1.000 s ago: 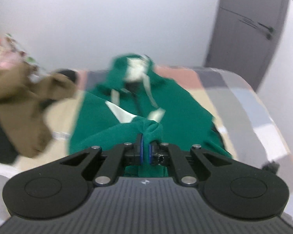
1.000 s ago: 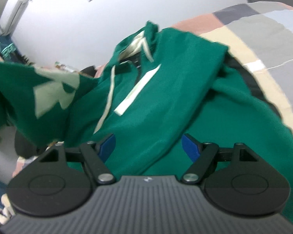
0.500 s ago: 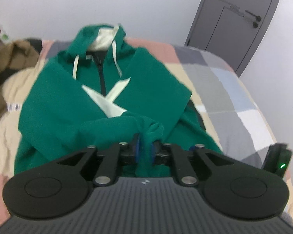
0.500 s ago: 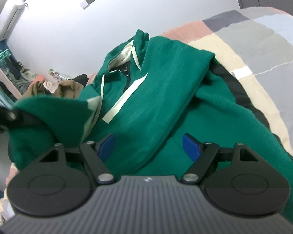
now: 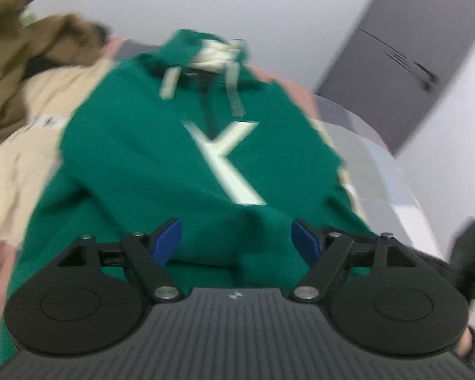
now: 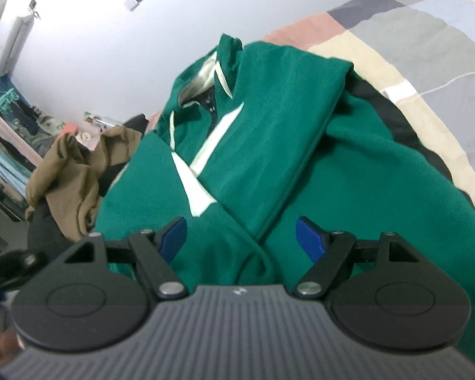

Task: Fold large clothes
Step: 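Grasp the hoodie hem with both grippers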

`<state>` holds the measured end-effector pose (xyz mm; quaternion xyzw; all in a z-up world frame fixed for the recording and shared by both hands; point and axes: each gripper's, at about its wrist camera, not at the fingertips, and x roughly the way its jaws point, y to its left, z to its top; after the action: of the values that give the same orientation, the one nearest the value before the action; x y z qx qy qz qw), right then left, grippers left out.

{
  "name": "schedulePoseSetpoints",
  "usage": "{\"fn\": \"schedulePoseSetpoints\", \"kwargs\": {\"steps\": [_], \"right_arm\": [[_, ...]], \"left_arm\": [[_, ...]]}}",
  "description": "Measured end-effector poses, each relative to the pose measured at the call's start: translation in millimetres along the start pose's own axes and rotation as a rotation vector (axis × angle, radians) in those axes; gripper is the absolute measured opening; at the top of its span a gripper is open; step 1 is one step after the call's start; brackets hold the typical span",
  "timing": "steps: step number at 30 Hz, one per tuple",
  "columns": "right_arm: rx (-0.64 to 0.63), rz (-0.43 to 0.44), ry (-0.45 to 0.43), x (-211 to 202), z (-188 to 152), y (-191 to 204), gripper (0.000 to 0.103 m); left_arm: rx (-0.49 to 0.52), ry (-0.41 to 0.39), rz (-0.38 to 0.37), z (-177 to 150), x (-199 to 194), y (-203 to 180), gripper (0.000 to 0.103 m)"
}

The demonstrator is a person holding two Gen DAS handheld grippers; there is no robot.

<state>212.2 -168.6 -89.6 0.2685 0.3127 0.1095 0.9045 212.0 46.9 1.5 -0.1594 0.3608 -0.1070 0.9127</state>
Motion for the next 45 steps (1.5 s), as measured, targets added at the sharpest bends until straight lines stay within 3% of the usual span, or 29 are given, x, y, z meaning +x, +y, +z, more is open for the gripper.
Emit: {"fn": "schedulePoseSetpoints", "kwargs": {"steps": [6,14,16,17,19,21,25,31,37,41,45], "right_arm": [[-0.005,-0.022,0.075,18,-9,1,0.078],[0.01,0.013,0.14,38,-14,0,0.078],[0.01,0.039,0.151,40,-14,2,0.078],[0.006,0.057,0.162,41,-15,3,0.078],[-0.007,0.081,0.183,43,-17,7,0.077],[-0.025,0.102,0.202,44,-19,12,0.073],[-0.039,0.168,0.242,41,-23,17,0.058],[-0.049,0.296,0.361,46,-39,29,0.055],[-0.169,0.288,0.386,44,-55,53,0.056],[-0.189,0.284,0.391,40,-52,57,0.056],[-0.219,0.273,0.398,36,-57,58,0.056]], "left_arm": [[-0.194,-0.044,0.04,3,27,75,0.08],[-0.387,-0.09,-0.059,14,57,132,0.076],[-0.414,-0.082,-0.081,13,63,136,0.054],[-0.406,-0.075,-0.077,14,64,136,0.047],[-0.378,-0.083,-0.084,14,64,133,0.017],[-0.397,-0.116,-0.128,18,59,138,0.009],[-0.44,-0.194,-0.167,24,38,147,0.007],[-0.515,-0.281,-0.158,33,9,169,0.006],[-0.491,-0.301,-0.027,33,2,191,0.006],[-0.46,-0.251,0.06,31,9,195,0.006],[-0.446,-0.227,0.095,27,13,196,0.007]]}}
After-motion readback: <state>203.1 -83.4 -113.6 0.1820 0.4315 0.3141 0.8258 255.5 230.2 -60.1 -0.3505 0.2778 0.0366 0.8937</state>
